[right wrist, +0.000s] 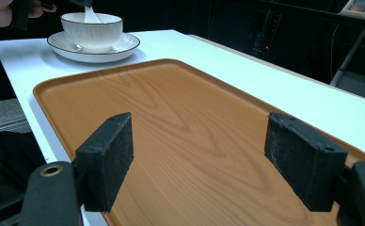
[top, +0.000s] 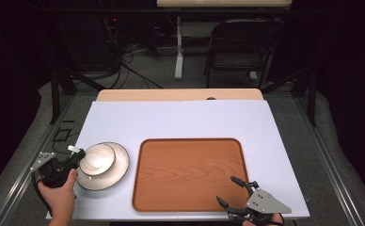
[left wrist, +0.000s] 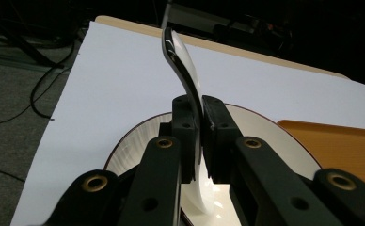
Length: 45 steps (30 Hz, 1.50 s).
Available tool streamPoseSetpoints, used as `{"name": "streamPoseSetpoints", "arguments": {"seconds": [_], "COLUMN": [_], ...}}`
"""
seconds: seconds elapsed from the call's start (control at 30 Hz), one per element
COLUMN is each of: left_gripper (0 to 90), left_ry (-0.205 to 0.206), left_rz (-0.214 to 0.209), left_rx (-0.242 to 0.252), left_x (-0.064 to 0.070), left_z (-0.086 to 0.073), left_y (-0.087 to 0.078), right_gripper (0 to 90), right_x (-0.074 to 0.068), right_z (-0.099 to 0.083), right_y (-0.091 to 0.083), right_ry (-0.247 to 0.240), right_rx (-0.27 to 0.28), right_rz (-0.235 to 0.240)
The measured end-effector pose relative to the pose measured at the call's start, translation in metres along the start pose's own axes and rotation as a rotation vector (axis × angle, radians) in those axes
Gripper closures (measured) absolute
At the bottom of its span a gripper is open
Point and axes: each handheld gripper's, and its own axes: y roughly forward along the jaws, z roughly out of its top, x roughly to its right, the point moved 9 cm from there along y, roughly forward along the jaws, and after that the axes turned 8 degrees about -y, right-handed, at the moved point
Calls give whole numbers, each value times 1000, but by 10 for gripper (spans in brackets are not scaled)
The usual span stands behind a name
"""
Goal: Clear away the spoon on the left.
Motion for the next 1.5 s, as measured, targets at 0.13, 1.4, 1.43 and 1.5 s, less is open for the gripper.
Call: {"name": "streamPoseSetpoints", "arguments": {"seconds": [0.13, 1.4, 1.43, 1.5], "left_gripper": [855, 855, 855, 856], "left_ry": [4, 189, 190, 195], "left_rz": [-8, 6, 7, 3], "left_rx": [0, -14, -15, -21], "left_x": [2, 49, 50, 51], "left_z": [0, 38, 38, 39], "left_y": [0, -20, -20, -20], "right_gripper": [239, 239, 239, 239], "right_x": [0, 0, 0, 0], "right_z": [0, 1, 1, 1], "right_y": [0, -1, -1, -1], "right_ry": [-2, -7, -7, -7], "right_rx": [-1, 4, 5, 4], "right_rz": [1, -2, -1, -1]}}
